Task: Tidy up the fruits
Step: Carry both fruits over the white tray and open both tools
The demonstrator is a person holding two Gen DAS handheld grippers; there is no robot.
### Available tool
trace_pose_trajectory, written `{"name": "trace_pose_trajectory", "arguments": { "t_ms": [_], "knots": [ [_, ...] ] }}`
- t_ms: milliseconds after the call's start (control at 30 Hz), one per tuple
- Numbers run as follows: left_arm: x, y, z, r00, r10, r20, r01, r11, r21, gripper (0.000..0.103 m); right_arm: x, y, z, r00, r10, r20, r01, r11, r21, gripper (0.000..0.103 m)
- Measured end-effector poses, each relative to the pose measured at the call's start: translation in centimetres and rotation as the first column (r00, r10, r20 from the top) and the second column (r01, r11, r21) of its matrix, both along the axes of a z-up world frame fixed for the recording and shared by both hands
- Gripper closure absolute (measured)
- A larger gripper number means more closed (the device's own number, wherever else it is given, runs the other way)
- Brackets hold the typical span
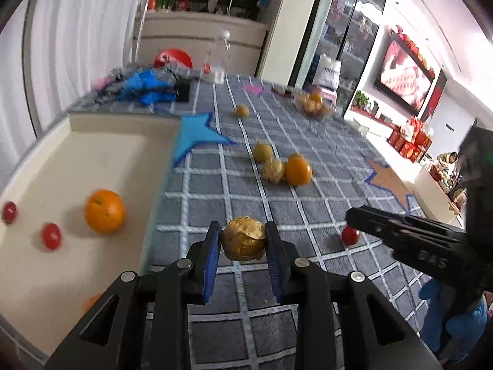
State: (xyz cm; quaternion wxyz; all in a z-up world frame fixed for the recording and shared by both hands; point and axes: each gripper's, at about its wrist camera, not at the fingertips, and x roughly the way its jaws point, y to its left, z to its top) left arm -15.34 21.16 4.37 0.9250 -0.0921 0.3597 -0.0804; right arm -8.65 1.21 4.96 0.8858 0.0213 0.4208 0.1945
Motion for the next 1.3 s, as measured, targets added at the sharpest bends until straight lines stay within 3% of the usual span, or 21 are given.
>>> {"name": "trace_pose_trajectory", "arguments": {
  "t_ms": [133,267,300,333,400,500,600,633,700,967,1300],
  "knots": [
    [-1.1,2.2,1.7,0.997,0.047,0.061,-0.048,0.999,0.019,0.072,0.1,2.1,0.6,1.000,0.029,0.001,-0.029,1.000,0.000,0.078],
    [-1.4,4.9,1.9,0.993,0.102,0.062,-0.103,0.995,0.008,0.072,0.4,3.3,0.6,1.000,0.010,0.010,-0.010,0.998,-0.056,0.074],
    [-1.5,5.4,1.7,0.992,0.108,0.058,-0.108,0.994,0.003,0.072,0.5,3.2,0.3,1.000,-0.006,0.007,0.007,0.996,-0.084,0.053],
    [-1.5,5.9,1.5,0.992,0.115,0.054,-0.115,0.993,0.000,0.072,0.5,2.9,0.0,1.000,-0.026,0.004,0.026,0.994,-0.106,0.021],
    [-1.7,6.7,1.2,0.991,0.126,0.051,-0.127,0.992,0.006,0.072,0.0,1.9,-0.8,0.997,-0.069,0.029,0.072,0.987,-0.143,0.016],
    [-1.6,7.6,0.7,0.990,0.137,0.043,-0.137,0.991,-0.001,0.072,-0.1,0.9,-2.1,0.994,-0.106,0.016,0.107,0.974,-0.200,0.018],
    [-1.5,8.0,0.4,0.990,0.138,0.037,-0.137,0.990,-0.020,0.072,0.4,0.4,-3.5,0.990,-0.135,-0.026,0.127,0.970,-0.208,0.047],
    [-1.6,8.2,0.4,0.990,0.136,0.038,-0.135,0.991,-0.023,0.072,0.1,0.7,-3.4,0.991,-0.135,0.010,0.134,0.962,-0.239,0.063],
    [-1.7,8.4,0.4,0.990,0.136,0.041,-0.135,0.991,-0.021,0.072,0.1,1.1,-3.2,0.993,-0.116,0.002,0.113,0.967,-0.229,0.080],
    [-1.7,10.6,0.5,0.982,0.181,0.048,-0.181,0.983,-0.010,0.072,0.7,3.4,-1.4,0.998,-0.046,-0.049,0.044,0.997,-0.057,0.080],
    [-1.6,13.8,-0.1,0.966,0.258,0.034,-0.258,0.966,0.003,0.072,2.0,13.7,1.3,0.985,0.164,-0.045,-0.163,0.986,0.020,0.080]
  ]
}}
